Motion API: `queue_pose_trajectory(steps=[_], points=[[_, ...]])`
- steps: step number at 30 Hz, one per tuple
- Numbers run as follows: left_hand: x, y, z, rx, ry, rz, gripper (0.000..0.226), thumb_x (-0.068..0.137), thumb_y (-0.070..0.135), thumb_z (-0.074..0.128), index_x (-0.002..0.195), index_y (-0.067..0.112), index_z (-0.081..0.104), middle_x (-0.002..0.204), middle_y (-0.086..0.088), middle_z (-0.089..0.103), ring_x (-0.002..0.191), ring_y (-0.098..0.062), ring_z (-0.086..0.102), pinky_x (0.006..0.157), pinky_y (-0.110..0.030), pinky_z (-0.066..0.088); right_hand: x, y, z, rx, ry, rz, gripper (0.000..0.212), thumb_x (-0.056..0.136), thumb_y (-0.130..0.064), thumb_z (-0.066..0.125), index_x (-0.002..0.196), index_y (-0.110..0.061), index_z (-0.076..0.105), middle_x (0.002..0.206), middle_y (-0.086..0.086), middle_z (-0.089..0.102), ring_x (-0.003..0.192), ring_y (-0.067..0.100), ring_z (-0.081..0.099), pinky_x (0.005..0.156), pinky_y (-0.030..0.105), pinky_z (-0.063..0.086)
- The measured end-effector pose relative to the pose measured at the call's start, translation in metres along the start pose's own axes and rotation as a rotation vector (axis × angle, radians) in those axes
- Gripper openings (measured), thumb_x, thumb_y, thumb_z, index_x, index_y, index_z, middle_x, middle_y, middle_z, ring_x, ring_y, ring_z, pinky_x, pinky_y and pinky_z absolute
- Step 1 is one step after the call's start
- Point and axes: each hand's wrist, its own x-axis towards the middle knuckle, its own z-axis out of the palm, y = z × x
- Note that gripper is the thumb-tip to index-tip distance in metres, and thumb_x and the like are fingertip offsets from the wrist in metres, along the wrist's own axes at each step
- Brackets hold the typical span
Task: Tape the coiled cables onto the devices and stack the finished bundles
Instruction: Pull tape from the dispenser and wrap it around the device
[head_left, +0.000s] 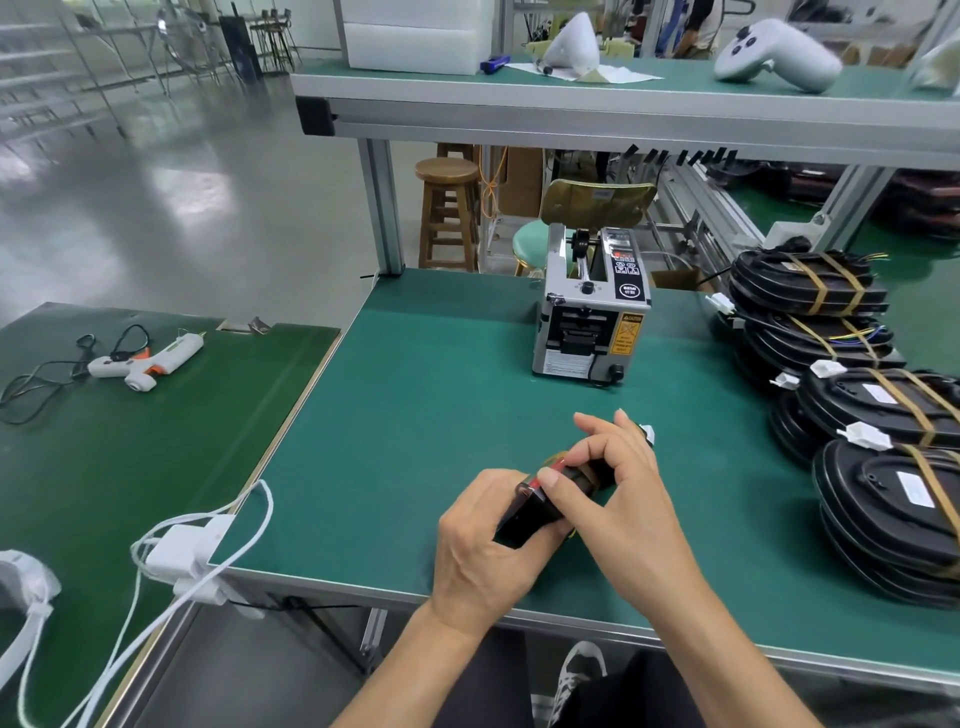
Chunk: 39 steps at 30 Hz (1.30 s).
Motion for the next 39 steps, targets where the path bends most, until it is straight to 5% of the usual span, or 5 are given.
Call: queue_pose_trajectory(steps=[7,14,17,22,39], points=[[-0.001,-0.001,-0.003,-0.003,-0.013,-0.033,0.033,0.096,0.057,0.074,0.103,0.026,0.067,0.094,0.012,0.065,0.082,-0.009,0.063,0.071,-0.031,0.055,0.003,0.006,0.01,0.018,0.068,0.003,0.015,0.095,-0.016,0.07,0.096,-0.028,0.062,0.137,-0.016,0.058,0.152,-0.004,0.019,0.126,0.042,0.021],[-0.002,-0.006,0.001,0.013,-0.005,0.016,0.02,0.095,0.034,0.08,0.1,0.019,0.069,0.096,0.012,0.068,0.083,-0.014,0.067,0.069,-0.038,0.057,-0.002,0.003,0.012,-0.147,0.079,-0.056,0.049,0.07,-0.05,0.088,0.106,-0.036,0.058,0.135,-0.027,0.054,0.152,-0.002,0.02,0.126,0.043,0.017],[-0.002,-0.006,-0.001,0.0,-0.017,-0.006,0.025,0.094,0.044,0.081,0.103,0.027,0.066,0.097,0.013,0.067,0.082,-0.012,0.066,0.071,-0.036,0.057,0.005,-0.003,0.008,-0.047,0.134,0.022,0.047,0.069,-0.071,0.066,0.103,-0.038,0.065,0.122,-0.025,0.064,0.141,0.003,0.042,0.123,0.045,0.027],[-0.001,-0.004,-0.002,-0.001,-0.035,0.024,0.032,0.095,0.052,0.079,0.105,0.025,0.067,0.097,0.01,0.066,0.084,-0.015,0.066,0.071,-0.036,0.057,0.057,-0.007,-0.018,0.031,0.378,0.058,0.008,0.09,-0.037,0.07,0.084,-0.034,0.073,0.087,-0.022,0.074,0.085,0.0,0.067,0.091,0.035,0.054],[-0.001,-0.006,-0.003,-0.005,-0.035,0.082,0.031,0.094,0.047,0.083,0.106,0.021,0.071,0.102,0.013,0.068,0.086,-0.012,0.068,0.074,-0.027,0.056,0.213,0.025,0.003,0.439,0.439,0.653,0.008,0.088,0.0,0.067,0.084,-0.006,0.067,0.078,0.012,0.073,0.046,0.013,0.057,0.033,0.012,0.032]])
